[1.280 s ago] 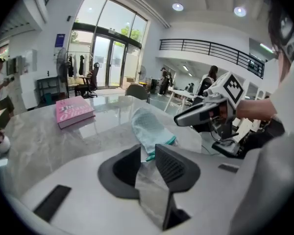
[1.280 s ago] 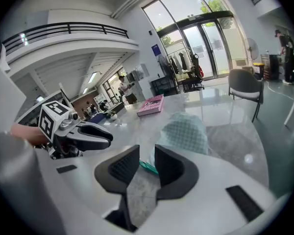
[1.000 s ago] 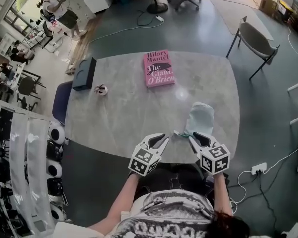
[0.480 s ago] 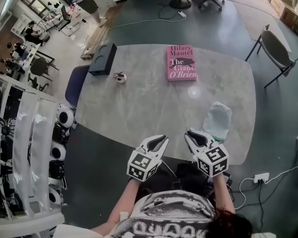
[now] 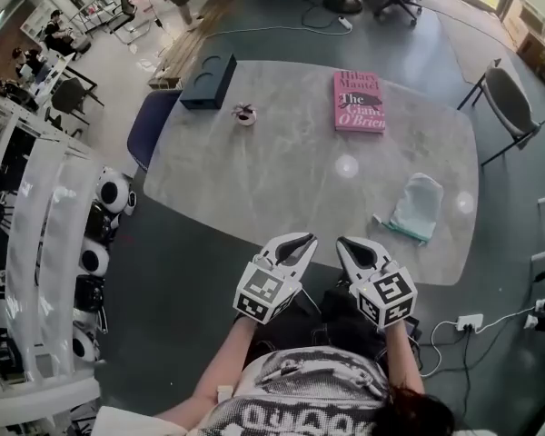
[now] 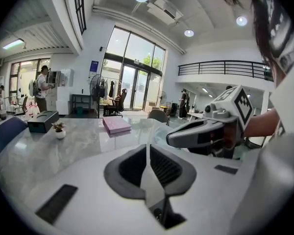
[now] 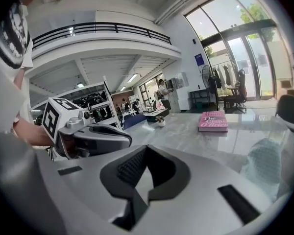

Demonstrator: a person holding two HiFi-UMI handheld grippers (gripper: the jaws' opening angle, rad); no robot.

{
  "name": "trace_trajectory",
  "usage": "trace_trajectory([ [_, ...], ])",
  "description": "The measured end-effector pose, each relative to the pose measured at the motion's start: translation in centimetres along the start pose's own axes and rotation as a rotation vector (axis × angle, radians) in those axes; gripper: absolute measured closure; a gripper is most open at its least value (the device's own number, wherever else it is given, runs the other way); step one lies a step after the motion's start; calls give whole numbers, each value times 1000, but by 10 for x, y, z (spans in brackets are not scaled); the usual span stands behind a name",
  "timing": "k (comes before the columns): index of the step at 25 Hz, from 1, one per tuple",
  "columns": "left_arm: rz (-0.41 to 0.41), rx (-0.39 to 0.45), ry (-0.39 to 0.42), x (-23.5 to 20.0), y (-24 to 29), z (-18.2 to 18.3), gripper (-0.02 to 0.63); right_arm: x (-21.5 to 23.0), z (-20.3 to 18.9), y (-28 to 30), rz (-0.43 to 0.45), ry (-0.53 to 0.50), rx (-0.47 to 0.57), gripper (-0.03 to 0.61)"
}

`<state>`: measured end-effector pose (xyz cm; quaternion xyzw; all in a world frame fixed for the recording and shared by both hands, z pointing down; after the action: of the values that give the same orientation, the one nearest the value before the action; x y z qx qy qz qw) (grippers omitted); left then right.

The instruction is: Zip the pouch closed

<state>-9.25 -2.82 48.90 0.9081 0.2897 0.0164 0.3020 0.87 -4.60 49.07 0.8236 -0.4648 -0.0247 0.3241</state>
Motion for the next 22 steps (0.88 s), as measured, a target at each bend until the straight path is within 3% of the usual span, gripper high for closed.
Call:
trace_trajectory([
  [11, -73, 38, 52, 12, -70, -36, 600, -87, -19, 3, -63, -4, 28, 578],
  [22, -112, 39, 96, 28, -109, -57, 601, -135, -28, -5, -93, -28, 58, 580],
])
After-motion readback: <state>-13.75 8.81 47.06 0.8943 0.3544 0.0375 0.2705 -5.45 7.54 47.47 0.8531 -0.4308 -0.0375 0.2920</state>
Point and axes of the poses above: the fingertips, and each gripper's own axes: y forward along the fingers, x to its right, z out of its top, the point moved 4 cm from there along -y, backward along the fingers, and after that the axes turned 10 degrees about -x, right-handed, at the moved point
